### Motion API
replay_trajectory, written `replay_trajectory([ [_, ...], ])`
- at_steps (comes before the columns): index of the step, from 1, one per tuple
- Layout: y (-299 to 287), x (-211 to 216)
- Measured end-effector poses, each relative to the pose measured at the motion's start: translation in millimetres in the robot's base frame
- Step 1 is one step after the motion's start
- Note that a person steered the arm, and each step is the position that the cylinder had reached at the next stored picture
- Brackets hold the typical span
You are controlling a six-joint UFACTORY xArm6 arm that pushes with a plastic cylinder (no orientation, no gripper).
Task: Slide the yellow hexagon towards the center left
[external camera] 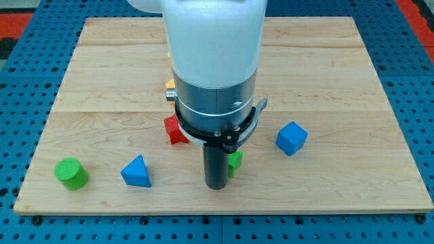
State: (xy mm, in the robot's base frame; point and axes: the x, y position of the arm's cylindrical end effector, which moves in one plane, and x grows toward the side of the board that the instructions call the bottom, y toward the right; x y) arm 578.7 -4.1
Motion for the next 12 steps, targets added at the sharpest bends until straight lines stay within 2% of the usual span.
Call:
replay_trajectory([
  [1,-33,7],
  [2,-55,-21],
  [3,-110,-33],
  [4,-147,-75],
  [5,-163,-137],
  [6,-128,-208],
  [7,-69,-233],
  [8,-63,-199],
  [9,-98,-158],
  [10,-77,-179],
  [11,-20,-187],
  [12,-63,-145],
])
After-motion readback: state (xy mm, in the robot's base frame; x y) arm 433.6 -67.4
